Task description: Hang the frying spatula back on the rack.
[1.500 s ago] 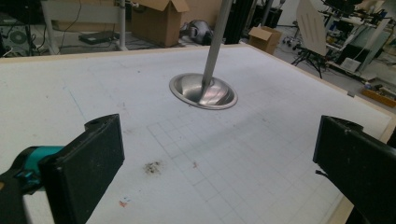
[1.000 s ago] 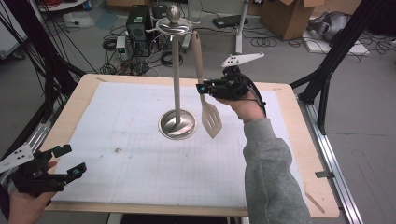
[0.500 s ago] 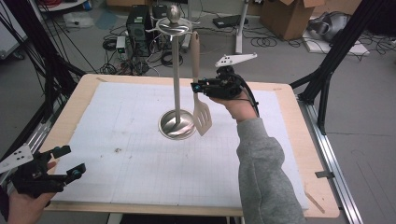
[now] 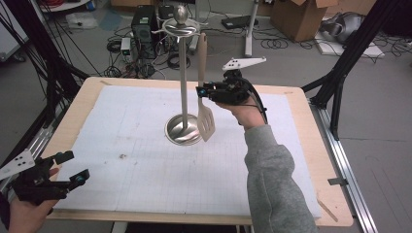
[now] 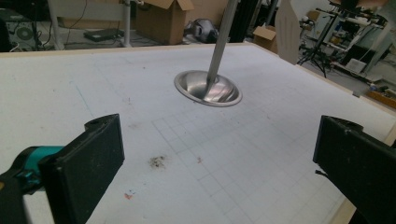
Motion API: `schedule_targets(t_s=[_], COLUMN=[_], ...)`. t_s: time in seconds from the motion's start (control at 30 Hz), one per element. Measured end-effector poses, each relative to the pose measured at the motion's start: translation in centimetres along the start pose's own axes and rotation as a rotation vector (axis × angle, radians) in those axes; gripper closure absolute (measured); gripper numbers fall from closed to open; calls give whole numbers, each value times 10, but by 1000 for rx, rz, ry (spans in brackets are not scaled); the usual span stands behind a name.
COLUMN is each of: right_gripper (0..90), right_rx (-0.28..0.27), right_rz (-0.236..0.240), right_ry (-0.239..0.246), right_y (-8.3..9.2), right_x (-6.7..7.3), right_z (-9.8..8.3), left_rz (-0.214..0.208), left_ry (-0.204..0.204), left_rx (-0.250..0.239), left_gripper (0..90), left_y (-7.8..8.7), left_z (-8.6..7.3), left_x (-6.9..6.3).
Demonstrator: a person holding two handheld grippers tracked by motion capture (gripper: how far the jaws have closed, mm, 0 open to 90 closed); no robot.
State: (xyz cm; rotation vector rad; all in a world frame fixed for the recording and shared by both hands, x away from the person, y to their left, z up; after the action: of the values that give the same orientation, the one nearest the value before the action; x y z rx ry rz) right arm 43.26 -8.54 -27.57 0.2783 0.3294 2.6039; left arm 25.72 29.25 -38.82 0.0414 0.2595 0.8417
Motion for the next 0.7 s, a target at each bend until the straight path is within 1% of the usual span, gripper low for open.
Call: schedule_targets(t_s=[0.1, 0.17, 0.23, 0.3, 0.33, 0.4, 0.43, 0.5, 0.6, 0.63, 0.67, 0.7], right_gripper=[625, 584, 541, 491, 480, 431, 413, 372, 270, 184, 143, 142], right_rx=[-15, -27, -36, -28, -37, -48, -45, -35, -20, -22, -33, -41], right_rz=[-24, -27, -31, -42, -45, -39, -39, -47, -47, -41, -44, -39], right_ry=[10, -8, -14, -12, -12, -20, -21, -5, 4, 19, 40, 44], right_y=[4, 8, 11, 14, 16, 19, 20, 23, 26, 28, 29, 31], right_x=[1, 1, 1, 1, 2, 5, 6, 8, 12, 14, 16, 19], right_z=[0, -2, -6, -10, -11, -13, -15, -18, -21, -21, -21, -21], left_rz=[-8, -14, -22, -32, -37, -46, -50, -56, -63, -64, -65, -66], left_ry=[-2, 1, 1, 3, 2, 0, -1, -6, -11, -11, -14, -14], left_rx=[2, -2, -2, 7, 11, 19, 27, 26, 21, 19, 18, 17], left_gripper=[24, 24, 24, 24, 24, 24, 24, 24, 24, 24, 24, 24], left_y=[-3, -6, -10, -16, -19, -25, -27, -31, -33, -34, -34, -34], left_z=[1, 2, 2, 2, 2, 1, 0, 0, 2, 3, 3, 4], left_x=[0, 0, 0, -1, -1, -1, -2, -4, -6, -7, -7, -8])
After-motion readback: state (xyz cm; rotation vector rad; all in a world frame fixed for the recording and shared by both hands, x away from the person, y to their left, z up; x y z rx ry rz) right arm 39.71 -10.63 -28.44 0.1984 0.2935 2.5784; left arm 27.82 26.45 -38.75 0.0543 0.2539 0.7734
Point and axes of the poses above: each handheld gripper's, and its own axes: y roughly backward along the jaws, z roughly out of its top, x roughly to its left, the point moved 7 cm from there along -y, roughly forward along the jaws, and after that the axes turned 6 degrees about -x, right-handed, at the moved point
